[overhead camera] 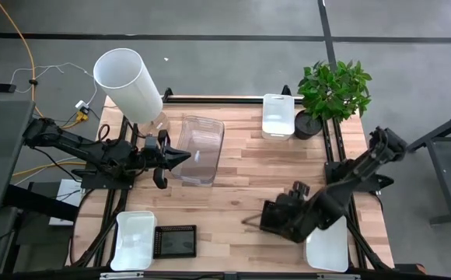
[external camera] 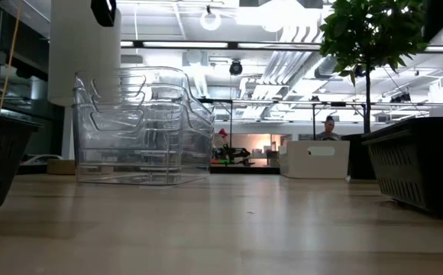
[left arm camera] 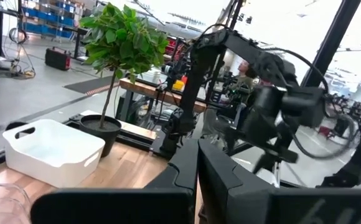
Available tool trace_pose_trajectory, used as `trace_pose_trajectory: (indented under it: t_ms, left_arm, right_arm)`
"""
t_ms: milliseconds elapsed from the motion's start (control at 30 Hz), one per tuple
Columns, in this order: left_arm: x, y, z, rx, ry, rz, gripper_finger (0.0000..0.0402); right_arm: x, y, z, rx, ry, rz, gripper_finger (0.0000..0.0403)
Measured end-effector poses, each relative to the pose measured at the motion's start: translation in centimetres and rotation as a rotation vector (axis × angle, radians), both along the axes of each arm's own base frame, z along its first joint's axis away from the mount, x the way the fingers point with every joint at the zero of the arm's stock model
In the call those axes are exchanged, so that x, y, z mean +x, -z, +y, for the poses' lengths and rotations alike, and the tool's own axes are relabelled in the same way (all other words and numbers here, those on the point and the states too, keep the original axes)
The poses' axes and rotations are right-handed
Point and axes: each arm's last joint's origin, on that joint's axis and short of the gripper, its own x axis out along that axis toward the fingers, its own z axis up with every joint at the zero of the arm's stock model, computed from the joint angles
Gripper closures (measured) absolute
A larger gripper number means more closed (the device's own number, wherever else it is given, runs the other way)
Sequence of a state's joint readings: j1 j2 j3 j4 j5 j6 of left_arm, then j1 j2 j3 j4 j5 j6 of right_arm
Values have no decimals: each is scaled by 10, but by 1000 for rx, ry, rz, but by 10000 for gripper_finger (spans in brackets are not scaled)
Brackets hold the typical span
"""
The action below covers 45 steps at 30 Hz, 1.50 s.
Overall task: Stack baskets by color
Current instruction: Stack the left black bin on top of the right black bin
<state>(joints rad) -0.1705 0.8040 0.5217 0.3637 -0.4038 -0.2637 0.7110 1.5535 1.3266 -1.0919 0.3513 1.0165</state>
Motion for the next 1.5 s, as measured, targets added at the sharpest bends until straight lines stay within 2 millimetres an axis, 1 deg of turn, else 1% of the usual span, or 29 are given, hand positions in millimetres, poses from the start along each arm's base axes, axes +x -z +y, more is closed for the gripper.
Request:
trace_pose_trajectory:
  t_ms: [133, 267, 367, 500, 533, 633, 700, 767, 867, 933, 1033, 1100, 1200, 1500]
  left_arm:
    - [0, 0, 0, -5, 9, -1, 401]
    - [0, 0, 0, -5, 8, -1, 401]
    - [0, 0, 0, -5, 9, -1, 401]
    - [0, 0, 0, -5, 8, -1, 401]
    - [0, 0, 0, -5, 9, -1, 401]
    - [0, 0, 0, -5, 9, -1, 401]
    - [0, 0, 0, -5, 8, -1, 401]
    - [0, 0, 0, -5, 8, -1, 401]
    - [0, 1, 0, -3, 8, 8, 401]
    - [0, 1, 0, -4, 8, 7, 401]
    - [0, 1, 0, -3, 8, 7, 401]
    - [0, 1, 0, 4, 8, 9, 401]
    - [0, 1, 0, 7, 8, 10, 401]
    - [0, 4, 0, 13, 8, 42, 401]
  right_arm:
    - [0, -7, -17, -65, 39, -15, 166]
    - [-6, -7, -23, -128, 64, -1, 166]
    - [-13, 10, -26, -53, 76, 2, 167]
    - [-24, 42, -32, 109, 107, -51, 167]
    - [-24, 48, -35, 144, 121, -79, 167]
    - [-16, 60, -47, 231, 182, -216, 167]
    - [-4, 63, -54, 271, 194, -340, 167]
    - [9, 61, -62, 288, 177, -472, 167]
    - [28, 52, -75, 278, 135, -661, 167]
    - [37, 44, -85, 239, 112, -749, 167]
    - [47, 30, -98, 162, 71, -838, 167]
    - [52, 21, -104, 110, 34, -867, 167]
    - [57, 14, -114, 44, 13, -879, 167]
    - [63, 11, -138, -28, 0, -882, 167]
